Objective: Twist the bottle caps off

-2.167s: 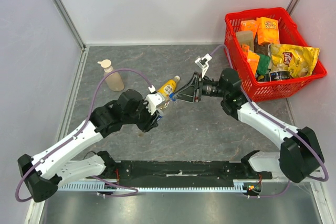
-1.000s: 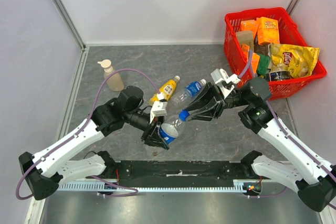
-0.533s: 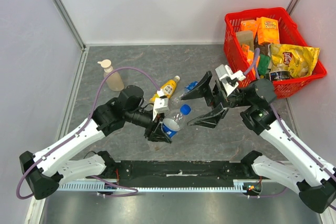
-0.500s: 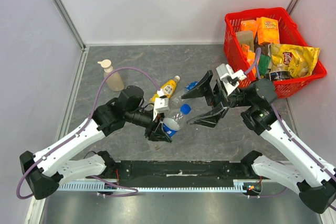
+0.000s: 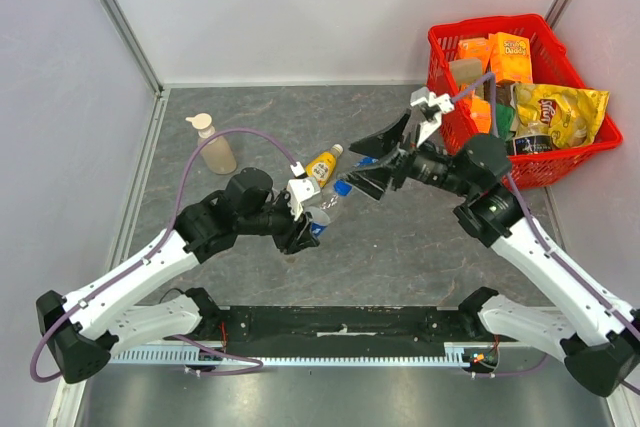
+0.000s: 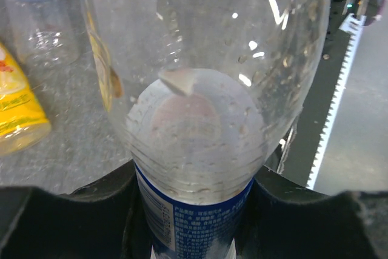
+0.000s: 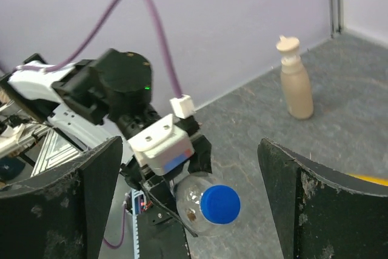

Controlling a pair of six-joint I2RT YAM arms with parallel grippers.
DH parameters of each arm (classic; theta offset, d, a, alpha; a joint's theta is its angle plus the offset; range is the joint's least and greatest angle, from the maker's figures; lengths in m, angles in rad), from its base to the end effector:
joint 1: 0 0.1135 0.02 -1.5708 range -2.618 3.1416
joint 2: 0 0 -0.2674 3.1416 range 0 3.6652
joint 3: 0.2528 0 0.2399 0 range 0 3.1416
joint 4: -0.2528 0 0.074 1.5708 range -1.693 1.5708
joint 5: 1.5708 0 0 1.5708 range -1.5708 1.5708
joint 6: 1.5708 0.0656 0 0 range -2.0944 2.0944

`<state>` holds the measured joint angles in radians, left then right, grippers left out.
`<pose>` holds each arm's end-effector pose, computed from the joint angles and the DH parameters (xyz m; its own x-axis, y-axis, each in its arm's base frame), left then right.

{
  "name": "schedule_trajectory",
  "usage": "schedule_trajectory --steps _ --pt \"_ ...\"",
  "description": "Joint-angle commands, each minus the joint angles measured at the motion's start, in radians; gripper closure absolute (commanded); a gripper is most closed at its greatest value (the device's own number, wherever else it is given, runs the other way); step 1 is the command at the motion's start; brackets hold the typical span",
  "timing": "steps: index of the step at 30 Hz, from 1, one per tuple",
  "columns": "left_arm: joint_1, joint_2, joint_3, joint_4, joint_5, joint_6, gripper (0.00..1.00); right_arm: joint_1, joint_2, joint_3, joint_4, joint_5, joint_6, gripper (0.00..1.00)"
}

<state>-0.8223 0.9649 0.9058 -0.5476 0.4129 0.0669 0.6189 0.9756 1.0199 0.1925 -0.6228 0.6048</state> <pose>0.1259 -0.1742 0.3030 -0.3273 0.4424 -0.8350 0.9194 0.3530 -0.1734 0.1596 0.1607 0.4350 -0.3734 0.3011 -0.8775 -0.8762 0.1962 0.4402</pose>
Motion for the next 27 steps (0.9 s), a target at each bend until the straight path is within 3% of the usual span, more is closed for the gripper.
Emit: schedule_trajectory --steps 1,13,27 --pt "0.0 0.001 0.005 -0.032 -0.147 0.036 0.85 -0.004 0.057 0.037 -0.039 0.11 0.079 0.02" --pt "0.0 0.07 -0.002 -0.087 -0.405 0.016 0.83 -0.071 0.17 -0.046 0.008 0.11 0.248 0.04" --pt "0.0 0.118 0.002 -0.117 -0.47 -0.009 0.83 -0.077 0.351 -0.061 0.022 -0.009 0.288 0.16"
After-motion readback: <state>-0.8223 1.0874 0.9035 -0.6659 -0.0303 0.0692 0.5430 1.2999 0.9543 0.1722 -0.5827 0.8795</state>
